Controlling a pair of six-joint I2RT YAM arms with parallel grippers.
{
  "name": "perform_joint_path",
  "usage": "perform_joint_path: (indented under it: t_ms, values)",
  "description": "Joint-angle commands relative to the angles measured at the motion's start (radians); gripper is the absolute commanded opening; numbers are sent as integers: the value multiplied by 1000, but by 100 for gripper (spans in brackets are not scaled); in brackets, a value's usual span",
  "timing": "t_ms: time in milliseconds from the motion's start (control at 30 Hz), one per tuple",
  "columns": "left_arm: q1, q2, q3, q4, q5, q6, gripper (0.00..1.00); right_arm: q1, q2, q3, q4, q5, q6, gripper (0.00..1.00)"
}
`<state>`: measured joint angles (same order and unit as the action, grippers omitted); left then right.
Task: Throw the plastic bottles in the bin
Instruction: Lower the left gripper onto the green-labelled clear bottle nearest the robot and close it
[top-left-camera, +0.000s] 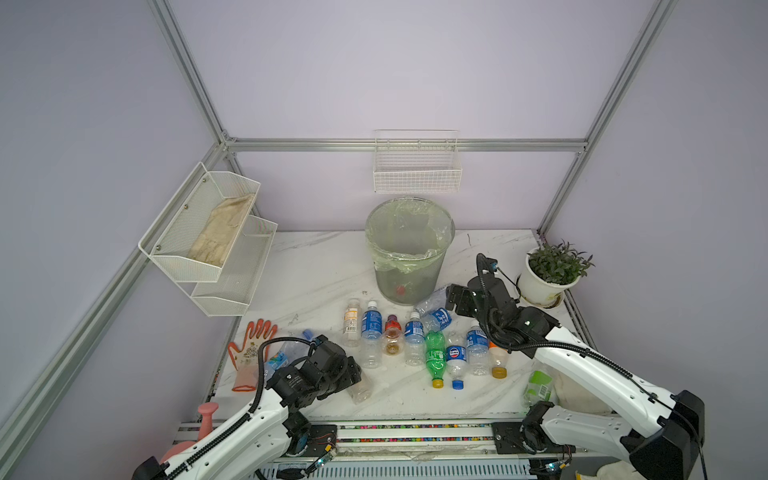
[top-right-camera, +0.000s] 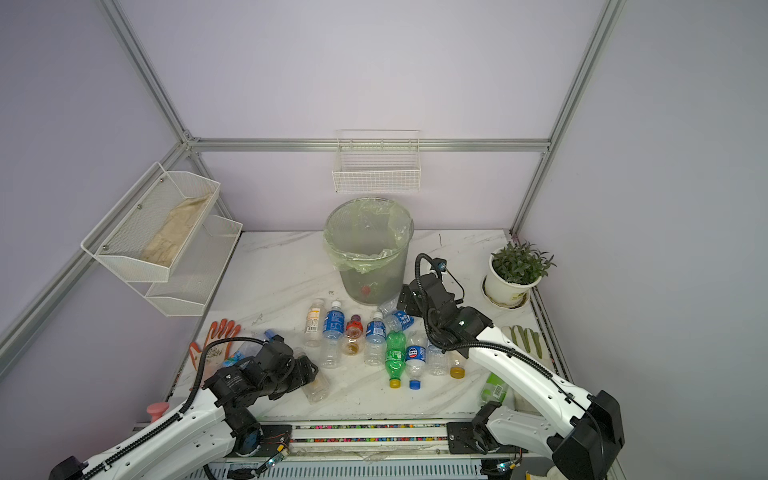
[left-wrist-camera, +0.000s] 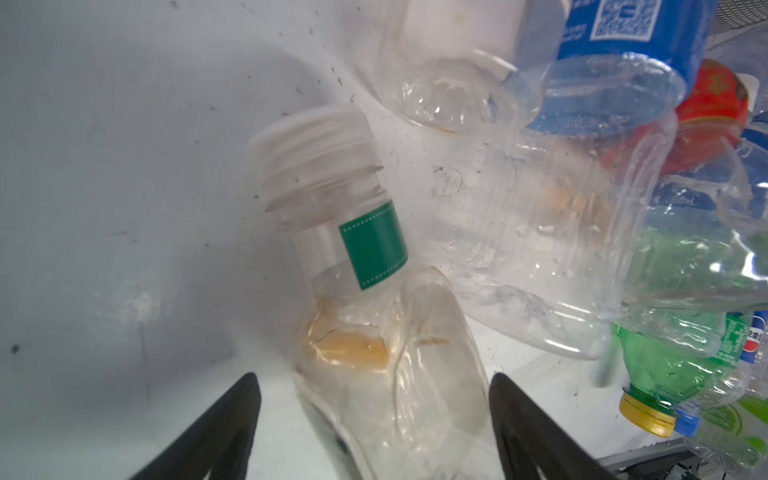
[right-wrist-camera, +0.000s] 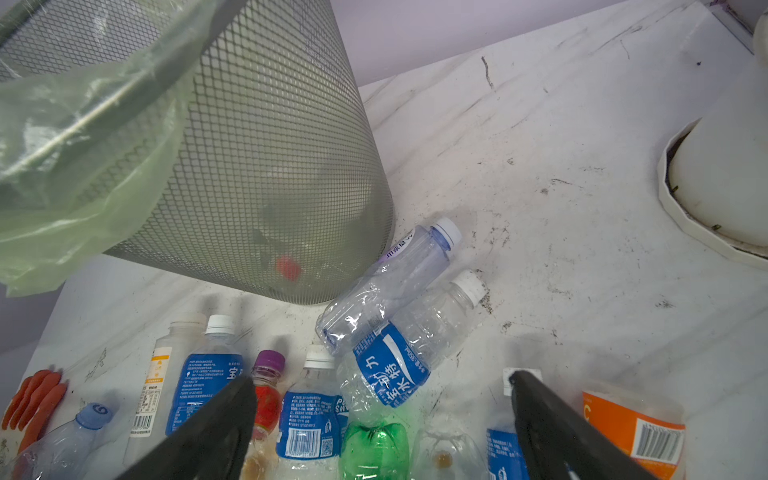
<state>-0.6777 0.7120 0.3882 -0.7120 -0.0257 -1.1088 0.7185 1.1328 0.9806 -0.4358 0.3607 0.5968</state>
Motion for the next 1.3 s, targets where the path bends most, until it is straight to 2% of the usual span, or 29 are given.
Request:
perform_joint_path:
  t_ms: [0, 333, 633, 867, 1267]
  values:
    - [-24, 23, -39, 70, 7, -52, 82, -1, -25, -16, -17, 11, 21, 97]
    - [-90, 107, -54, 170, -14, -100, 74, -1, -46, -34, -24, 14, 26, 97]
    - [-99, 59, -69, 167, -37, -126, 44, -1, -66, -51, -27, 18, 28, 97]
    - [-103, 43, -30, 125, -51, -108, 39, -1, -77, -55, -30, 20, 28, 97]
    - [-111, -47, 112, -28, -138, -70, 39, -1, -100, -58, -38, 23, 32, 97]
